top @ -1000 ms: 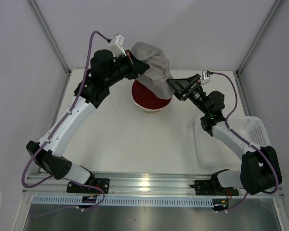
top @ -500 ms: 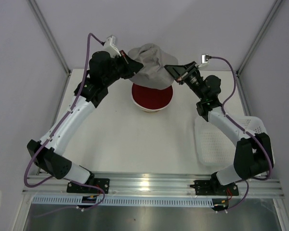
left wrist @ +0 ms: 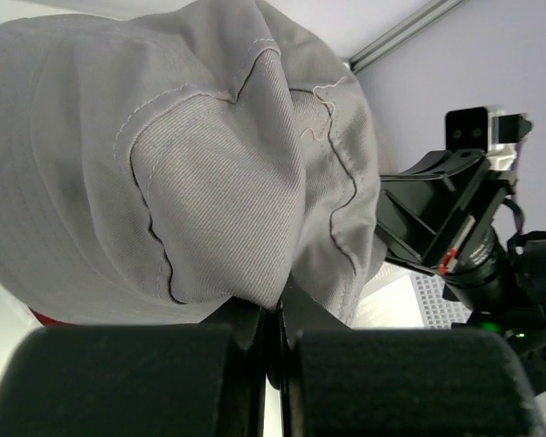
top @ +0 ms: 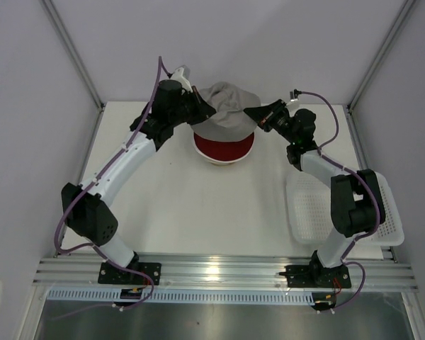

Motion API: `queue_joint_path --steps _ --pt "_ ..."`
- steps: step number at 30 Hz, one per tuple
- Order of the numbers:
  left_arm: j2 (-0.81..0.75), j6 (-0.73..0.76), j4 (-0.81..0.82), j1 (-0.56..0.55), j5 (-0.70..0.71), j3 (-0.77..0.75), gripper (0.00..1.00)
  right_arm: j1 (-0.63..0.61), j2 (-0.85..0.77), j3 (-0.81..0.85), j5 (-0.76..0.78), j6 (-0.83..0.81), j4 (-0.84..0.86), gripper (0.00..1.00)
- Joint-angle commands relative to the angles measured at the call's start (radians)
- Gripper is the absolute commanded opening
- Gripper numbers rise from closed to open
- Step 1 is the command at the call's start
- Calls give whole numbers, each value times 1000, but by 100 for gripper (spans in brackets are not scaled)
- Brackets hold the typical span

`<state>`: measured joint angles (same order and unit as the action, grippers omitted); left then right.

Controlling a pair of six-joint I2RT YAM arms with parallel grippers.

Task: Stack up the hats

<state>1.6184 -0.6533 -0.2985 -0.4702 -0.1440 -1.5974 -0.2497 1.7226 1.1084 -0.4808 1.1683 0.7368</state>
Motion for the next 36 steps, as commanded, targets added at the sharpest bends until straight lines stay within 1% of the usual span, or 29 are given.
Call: queue_joint_path --steps 1,4,7,8,9,10,13,15,16,17,19,20,22,23,25,26,27,29,31,32,33,34,35,36 --pt "-6 24 12 5 -26 1 1 13 -26 -1 -7 -36 35 0" --pt "6 23 15 4 -40 11 1 30 -40 -19 -12 -48 3 2" --pt "14 32 22 4 -28 19 2 43 -55 -50 16 -70 1 12" --pt "18 34 16 2 -20 20 3 47 -55 -53 24 -76 -13 21" --pt "26 35 16 2 -17 19 3 50 -52 -59 34 -81 -17 26" --pt "29 40 18 2 -17 17 3 53 -47 -64 37 -76 -10 27" --pt "29 44 21 4 -31 27 6 59 -31 -84 42 -56 25 27" --pt "25 49 22 4 -28 33 8 58 -20 -84 39 -50 33 23" --pt "23 55 24 4 -26 33 8 56 -9 -82 38 -45 44 19" --pt "21 57 22 4 -26 34 10 55 -3 -81 38 -44 52 9" --pt "20 61 21 2 -31 34 12 49 9 -76 36 -42 55 3" --pt "20 64 18 2 -32 34 16 47 18 -73 34 -44 52 0" --pt "11 73 10 2 -32 36 23 46 22 -76 38 -51 43 0" --pt "8 76 6 2 -28 34 38 47 23 -79 42 -65 41 0" --pt "-8 77 -19 13 -17 36 52 47 20 -82 53 -85 14 0" --pt "-35 78 -25 19 0 39 64 46 19 -82 67 -100 0 0" --pt "-54 77 -22 27 7 62 69 47 20 -78 73 -129 -16 0" --pt "-116 72 1 59 36 108 75 47 20 -81 77 -144 -30 0" --pt "-159 31 56 108 41 177 77 44 29 -87 84 -156 -31 0" --pt "-184 11 85 128 37 247 79 40 34 -87 87 -162 -34 0" --pt "-230 -14 120 146 11 282 79 40 43 -87 90 -173 -39 0" --pt "-251 -70 163 186 -8 406 79 38 48 -88 93 -176 -46 0" --pt "-274 -98 283 206 -31 453 79 36 52 -91 97 -176 -45 0" --pt "-311 -168 373 222 -76 500 79 36 60 -93 100 -173 -42 0"
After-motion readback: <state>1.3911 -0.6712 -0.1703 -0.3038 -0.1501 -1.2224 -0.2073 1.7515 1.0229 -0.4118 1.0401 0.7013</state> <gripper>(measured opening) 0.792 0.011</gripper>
